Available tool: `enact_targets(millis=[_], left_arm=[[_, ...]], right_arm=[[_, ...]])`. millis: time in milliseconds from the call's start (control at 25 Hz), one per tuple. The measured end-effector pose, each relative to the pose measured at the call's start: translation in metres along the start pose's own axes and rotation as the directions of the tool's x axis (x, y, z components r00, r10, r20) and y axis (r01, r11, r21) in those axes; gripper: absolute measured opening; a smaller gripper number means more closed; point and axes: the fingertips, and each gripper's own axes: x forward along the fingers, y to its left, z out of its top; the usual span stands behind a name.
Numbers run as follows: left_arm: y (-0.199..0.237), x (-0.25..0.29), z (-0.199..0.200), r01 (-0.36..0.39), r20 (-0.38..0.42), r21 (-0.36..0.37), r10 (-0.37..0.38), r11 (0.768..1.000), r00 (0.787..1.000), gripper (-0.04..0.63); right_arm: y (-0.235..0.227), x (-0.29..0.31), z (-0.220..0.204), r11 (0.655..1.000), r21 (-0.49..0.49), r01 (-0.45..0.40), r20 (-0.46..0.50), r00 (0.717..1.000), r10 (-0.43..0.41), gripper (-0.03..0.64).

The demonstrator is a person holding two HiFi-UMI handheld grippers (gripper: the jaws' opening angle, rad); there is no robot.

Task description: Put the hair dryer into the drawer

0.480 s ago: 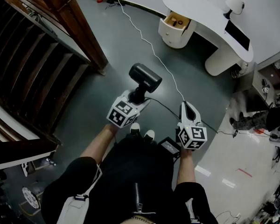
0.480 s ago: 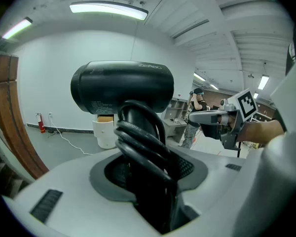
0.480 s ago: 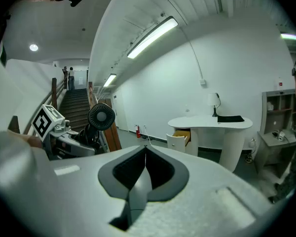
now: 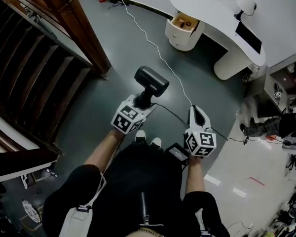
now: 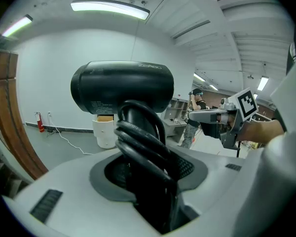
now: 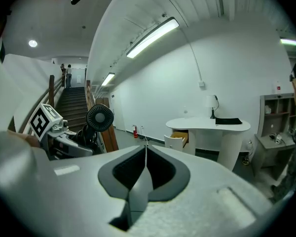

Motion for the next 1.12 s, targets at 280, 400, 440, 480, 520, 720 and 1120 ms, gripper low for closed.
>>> enact_targets(millis=[280, 400, 440, 480, 520, 720, 1120], left_arm=[[0.014, 0.003, 0.002, 0.012, -0.001, 0.005, -0.012, 1.000, 1.000, 0.198], [0.022, 0.005, 0.003, 0.020, -0.007, 0.013, -0.020, 1.000, 1.000, 0.198], [0.025, 0.005, 0.003, 0.022, -0.009, 0.016, -0.022, 1.000, 1.000, 0.198], [0.027, 0.006, 0.003, 0.025, -0.010, 0.019, -0.025, 0.999, 1.000, 0.198], [0.029, 0.006, 0.003, 0.029, -0.011, 0.022, -0.028, 0.999, 1.000, 0.198], [0.042, 0.006, 0.002, 0.048, -0.020, 0.038, -0.047, 0.998, 0.999, 0.198], [0.058, 0.015, 0.007, 0.073, -0.039, 0.064, -0.071, 0.995, 0.997, 0.198]], right_arm=[[0.004, 0.013, 0.006, 1.000, 0.002, 0.008, 0.004, 1.000, -0.008, 0.005], [0.006, 0.020, 0.009, 1.000, 0.003, 0.016, 0.009, 1.000, -0.016, 0.005], [0.006, 0.023, 0.010, 1.000, 0.004, 0.019, 0.011, 1.000, -0.019, 0.005], [0.006, 0.025, 0.010, 1.000, 0.005, 0.023, 0.012, 1.000, -0.023, 0.005], [0.007, 0.027, 0.009, 1.000, 0.007, 0.026, 0.012, 1.000, -0.027, 0.005], [0.014, 0.037, 0.009, 0.999, 0.018, 0.044, 0.015, 0.999, -0.044, 0.005], [0.017, 0.056, 0.010, 0.998, 0.030, 0.057, 0.008, 0.998, -0.057, 0.005]])
